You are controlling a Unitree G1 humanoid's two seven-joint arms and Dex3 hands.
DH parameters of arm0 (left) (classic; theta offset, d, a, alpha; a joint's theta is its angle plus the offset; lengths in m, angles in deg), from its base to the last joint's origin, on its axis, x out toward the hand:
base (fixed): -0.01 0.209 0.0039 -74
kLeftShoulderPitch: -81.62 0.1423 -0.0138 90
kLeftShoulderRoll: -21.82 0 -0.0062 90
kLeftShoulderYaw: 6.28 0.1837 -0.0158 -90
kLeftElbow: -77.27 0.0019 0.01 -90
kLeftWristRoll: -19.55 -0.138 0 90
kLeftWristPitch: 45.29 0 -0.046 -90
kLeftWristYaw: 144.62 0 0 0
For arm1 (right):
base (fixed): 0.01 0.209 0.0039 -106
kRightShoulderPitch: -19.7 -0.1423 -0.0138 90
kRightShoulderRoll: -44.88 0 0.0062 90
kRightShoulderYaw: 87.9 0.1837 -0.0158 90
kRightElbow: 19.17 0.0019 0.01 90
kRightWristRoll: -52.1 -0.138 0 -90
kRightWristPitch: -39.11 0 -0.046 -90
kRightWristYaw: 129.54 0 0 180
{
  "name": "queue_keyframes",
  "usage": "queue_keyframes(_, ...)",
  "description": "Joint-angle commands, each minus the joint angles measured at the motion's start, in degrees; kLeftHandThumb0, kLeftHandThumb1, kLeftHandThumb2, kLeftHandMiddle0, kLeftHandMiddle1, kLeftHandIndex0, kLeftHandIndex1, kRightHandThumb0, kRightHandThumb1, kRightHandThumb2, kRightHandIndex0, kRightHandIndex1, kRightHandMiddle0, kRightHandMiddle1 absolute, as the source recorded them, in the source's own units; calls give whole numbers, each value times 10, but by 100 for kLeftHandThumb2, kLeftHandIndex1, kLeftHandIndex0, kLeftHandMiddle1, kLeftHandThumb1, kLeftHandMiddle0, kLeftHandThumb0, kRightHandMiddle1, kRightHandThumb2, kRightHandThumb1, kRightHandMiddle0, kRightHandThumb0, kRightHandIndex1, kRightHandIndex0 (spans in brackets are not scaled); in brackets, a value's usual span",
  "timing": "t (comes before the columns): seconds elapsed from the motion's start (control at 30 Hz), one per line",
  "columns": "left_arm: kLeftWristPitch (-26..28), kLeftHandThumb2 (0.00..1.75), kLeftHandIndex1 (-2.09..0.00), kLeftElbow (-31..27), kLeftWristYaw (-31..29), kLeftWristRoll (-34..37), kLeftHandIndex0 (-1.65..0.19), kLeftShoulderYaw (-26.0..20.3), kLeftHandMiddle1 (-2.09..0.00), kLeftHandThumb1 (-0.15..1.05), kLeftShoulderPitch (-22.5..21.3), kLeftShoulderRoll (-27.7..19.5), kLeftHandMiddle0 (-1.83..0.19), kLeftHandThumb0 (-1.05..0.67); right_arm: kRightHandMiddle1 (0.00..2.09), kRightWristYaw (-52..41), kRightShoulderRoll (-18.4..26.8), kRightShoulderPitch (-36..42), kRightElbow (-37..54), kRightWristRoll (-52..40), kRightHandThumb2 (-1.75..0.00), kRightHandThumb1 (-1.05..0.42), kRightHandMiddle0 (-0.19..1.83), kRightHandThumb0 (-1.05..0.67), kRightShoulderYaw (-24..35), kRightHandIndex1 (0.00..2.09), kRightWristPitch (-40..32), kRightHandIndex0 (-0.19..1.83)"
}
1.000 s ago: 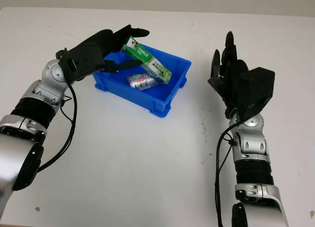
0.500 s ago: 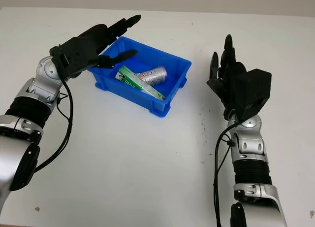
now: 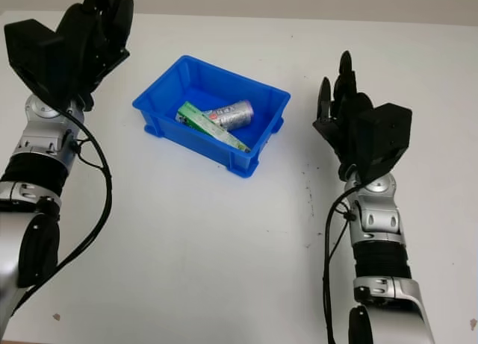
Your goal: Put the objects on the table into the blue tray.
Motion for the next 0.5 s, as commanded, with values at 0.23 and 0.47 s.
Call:
queue_keyframes(0.23, -5, 71, 0, 50, -10, 21, 19, -29, 0, 105, 33, -6, 19, -75, 0, -20, 17, -30, -16, -2, -84, -105, -19, -66, 6, 0, 28, -19)
queue_keyframes(0.47, -2, 73, 0, 54, -2, 39, 19, -49, 0, 105, 48, 11, 19, -75, 0, -17, 9, -44, -28, -19, -80, -105, -19, -68, 17, 0, 27, -19)
